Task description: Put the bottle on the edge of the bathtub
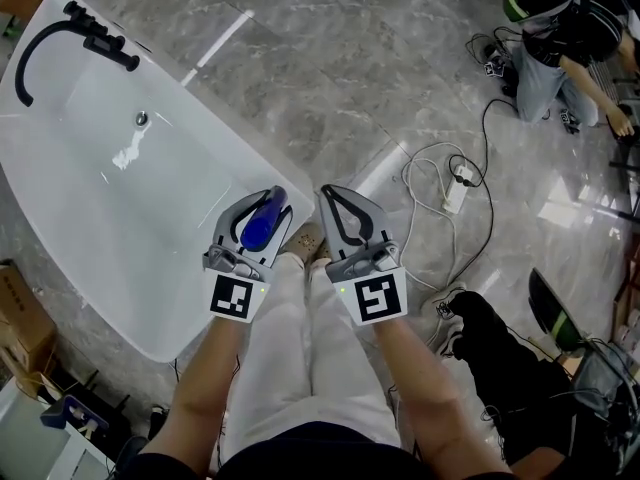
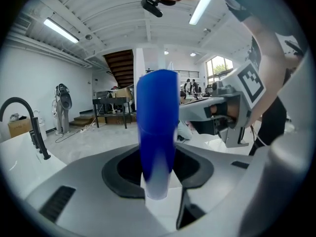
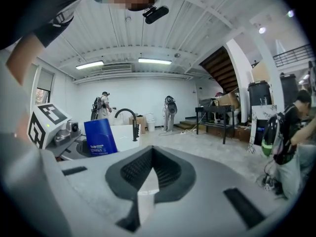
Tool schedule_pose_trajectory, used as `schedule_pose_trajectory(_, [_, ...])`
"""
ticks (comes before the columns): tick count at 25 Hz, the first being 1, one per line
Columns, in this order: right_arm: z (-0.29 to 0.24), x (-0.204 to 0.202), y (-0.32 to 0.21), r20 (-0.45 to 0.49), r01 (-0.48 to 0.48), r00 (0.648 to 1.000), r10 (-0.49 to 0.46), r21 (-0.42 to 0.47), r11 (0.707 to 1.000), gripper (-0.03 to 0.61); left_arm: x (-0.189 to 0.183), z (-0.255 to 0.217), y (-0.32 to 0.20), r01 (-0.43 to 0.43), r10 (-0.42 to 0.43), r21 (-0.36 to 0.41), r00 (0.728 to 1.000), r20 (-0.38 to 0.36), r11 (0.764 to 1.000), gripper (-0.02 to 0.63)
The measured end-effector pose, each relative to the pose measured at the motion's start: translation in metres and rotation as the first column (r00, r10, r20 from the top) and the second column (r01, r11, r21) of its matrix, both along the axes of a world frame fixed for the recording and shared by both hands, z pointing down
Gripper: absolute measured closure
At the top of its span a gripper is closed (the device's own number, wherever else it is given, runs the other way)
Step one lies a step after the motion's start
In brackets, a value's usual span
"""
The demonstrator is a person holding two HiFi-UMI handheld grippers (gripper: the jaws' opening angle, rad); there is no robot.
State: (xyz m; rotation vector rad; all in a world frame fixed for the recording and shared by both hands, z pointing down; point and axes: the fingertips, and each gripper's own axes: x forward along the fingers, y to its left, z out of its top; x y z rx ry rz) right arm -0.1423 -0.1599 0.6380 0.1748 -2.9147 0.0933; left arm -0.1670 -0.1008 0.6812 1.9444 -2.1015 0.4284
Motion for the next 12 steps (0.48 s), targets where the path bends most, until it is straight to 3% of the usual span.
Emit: schedule_pose_trajectory(12, [0.018, 0.007, 0.004, -0.035, -0.01, 0.999, 0.009, -0.016, 1.0, 0.578, 0.009, 0.052, 0.003, -0.042, 0.038, -0.114, 0.999, -0.034, 0.993, 0.46])
